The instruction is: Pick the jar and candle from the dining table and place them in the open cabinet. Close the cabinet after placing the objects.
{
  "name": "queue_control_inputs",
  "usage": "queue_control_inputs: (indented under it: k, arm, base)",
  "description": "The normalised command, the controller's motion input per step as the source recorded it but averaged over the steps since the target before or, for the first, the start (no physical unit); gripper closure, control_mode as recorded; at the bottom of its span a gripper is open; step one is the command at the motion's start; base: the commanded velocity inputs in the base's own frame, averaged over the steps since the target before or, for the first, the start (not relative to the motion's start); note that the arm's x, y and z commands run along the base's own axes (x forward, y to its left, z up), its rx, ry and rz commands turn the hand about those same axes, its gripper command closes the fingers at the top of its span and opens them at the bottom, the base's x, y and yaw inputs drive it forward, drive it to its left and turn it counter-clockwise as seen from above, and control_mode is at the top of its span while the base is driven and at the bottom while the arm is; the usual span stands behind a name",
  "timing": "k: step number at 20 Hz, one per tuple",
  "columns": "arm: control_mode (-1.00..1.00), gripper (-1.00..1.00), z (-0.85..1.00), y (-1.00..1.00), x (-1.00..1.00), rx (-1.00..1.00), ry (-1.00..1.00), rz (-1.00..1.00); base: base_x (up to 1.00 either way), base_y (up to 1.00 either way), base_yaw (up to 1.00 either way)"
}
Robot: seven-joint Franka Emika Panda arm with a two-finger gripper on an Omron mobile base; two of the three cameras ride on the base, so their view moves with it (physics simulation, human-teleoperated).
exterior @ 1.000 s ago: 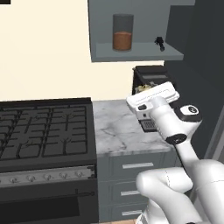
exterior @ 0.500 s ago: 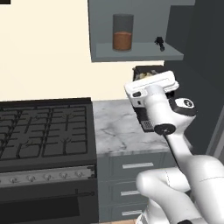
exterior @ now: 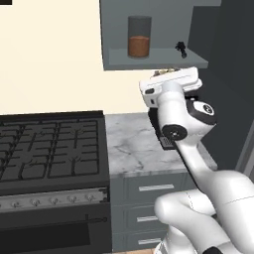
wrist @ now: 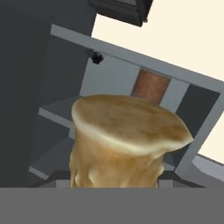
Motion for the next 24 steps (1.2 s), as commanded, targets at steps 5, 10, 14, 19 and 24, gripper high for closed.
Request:
queue_control_inputs:
  k: [5,10,14,19,24]
  arm:
    - [-1.00,1.00,0.23,-0.14,0.03,0.00,0.00,-0.08]
    - [-1.00,1.00,0.04,-0.29,0.26,0.00,0.00,-0.01]
    - [-1.00,1.00,0.00,-0.29,0.45,0.00,0.00,-0.01]
    - [-1.00,1.00,-0.02,-0.16,0.55,0.00,0.04,-0.04]
    - [-1.00,1.00,-0.05,-0.01,0.52,0.00,0.06,-0.07]
  base:
    - [0.00,0.00,0.00]
    - [0.00,0.00,0.00]
    - [0.00,0.00,0.00]
    - [0.00,0.00,0.00]
    - [0.00,0.00,0.00]
